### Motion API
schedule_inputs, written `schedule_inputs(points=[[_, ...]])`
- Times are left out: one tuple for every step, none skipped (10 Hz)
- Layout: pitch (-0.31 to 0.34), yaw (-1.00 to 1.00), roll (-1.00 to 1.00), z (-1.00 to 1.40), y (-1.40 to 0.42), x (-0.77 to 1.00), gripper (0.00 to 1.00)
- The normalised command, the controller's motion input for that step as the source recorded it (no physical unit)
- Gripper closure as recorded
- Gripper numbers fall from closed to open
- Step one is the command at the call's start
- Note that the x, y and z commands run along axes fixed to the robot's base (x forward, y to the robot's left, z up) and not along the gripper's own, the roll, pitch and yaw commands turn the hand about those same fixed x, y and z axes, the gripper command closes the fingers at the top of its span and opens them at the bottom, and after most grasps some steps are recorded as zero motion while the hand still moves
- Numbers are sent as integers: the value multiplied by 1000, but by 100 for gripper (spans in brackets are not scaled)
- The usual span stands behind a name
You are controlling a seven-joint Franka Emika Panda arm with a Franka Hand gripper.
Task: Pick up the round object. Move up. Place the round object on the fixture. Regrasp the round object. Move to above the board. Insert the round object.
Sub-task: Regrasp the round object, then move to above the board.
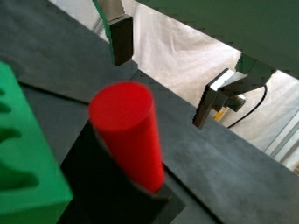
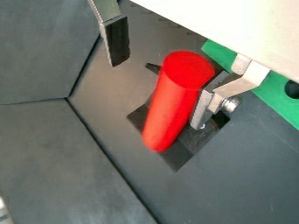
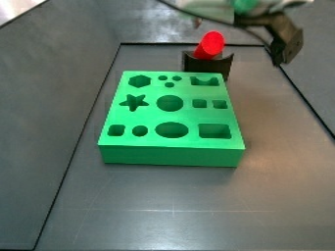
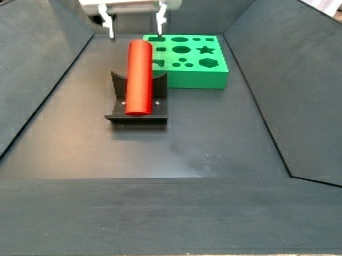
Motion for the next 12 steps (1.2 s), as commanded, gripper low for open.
schedule_inputs(points=[[-100,-63,66,-880,18,80,0],[-77,-68,65,-706,12,69,0],[-62,-67,63,-597,10,65,0],[-31,-61,60,-379,6,58,0],[0,0,0,0,0,0,100],[148,-180,8,1000,-57,-128,100],[144,-161,-4,1000,-58,-128,100],[143,-104,-30,1000,-52,-129,100],[149,-68,-47,1000,-47,-127,100],[162,7,-66,1000,-45,-119,100],[163,35,-68,1000,-43,-117,100],[148,75,-63,1000,-41,-111,100]])
